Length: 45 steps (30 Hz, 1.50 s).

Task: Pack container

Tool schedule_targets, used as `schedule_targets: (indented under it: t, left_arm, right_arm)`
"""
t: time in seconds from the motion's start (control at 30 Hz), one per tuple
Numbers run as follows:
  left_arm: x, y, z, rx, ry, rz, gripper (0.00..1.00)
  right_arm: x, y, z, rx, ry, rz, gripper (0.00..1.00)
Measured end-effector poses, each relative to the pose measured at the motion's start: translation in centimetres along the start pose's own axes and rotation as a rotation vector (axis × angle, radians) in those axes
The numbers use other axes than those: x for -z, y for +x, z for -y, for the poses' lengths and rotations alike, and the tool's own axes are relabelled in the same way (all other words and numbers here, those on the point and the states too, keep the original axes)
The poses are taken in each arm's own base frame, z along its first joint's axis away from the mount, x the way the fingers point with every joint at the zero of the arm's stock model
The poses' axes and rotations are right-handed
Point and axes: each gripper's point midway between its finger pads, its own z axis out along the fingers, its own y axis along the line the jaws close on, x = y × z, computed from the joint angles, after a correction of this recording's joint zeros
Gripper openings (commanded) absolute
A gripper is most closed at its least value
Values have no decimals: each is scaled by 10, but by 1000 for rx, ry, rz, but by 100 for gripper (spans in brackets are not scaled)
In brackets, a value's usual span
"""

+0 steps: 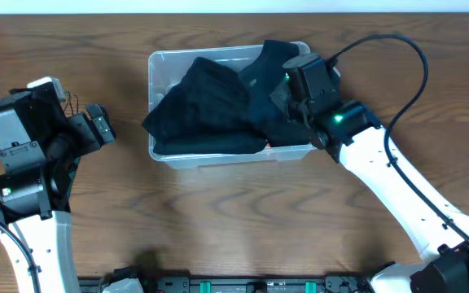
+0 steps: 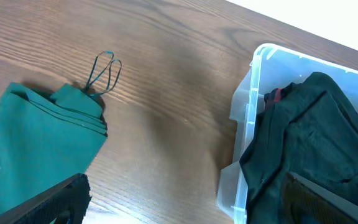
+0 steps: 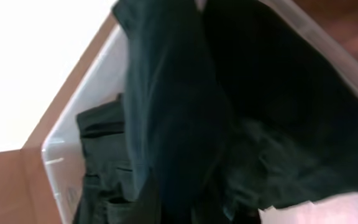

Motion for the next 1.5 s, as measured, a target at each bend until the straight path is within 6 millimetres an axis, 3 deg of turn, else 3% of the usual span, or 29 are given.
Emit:
schedule_targets:
  t: [0.37,0.5,0.6,0.83,0.93,1.03,1.07,1.1,1.17,1.33,1.5]
  left_arm:
    - [0,0,0,0,0,0,98]
    - [0,0,0,0,0,0,98]
    - [0,0,0,0,0,0,98]
    - [0,0,0,0,0,0,98]
    - [0,0,0,0,0,0,98]
    - [0,0,0,0,0,0,98]
    - [0,0,0,0,0,0,98]
    - [0,0,0,0,0,0,98]
    - [0,0,0,0,0,0,98]
    - [0,0,0,0,0,0,98]
    - [0,0,0,0,0,0,98]
  right_arm:
    - [3,12,36,-136,151,-38,4]
    - [5,16,45,-169,188,-51,53]
    - [6,18,51,-176,214,-60,70]
    - [11,15,51,-148,207,-54,88]
    - [26,6,45,-139,171,-25,93]
    - [53,-4,34,-140,98,11,95]
    - [61,-7,30,-140,74,23,91]
    - [73,-11,26,-138,42,37,79]
    - [90,-18,15,-123,-27,63,1]
    - [118,-35,-22,-36,-208,133,1]
    - [103,-32,-57,38,-327,105,1]
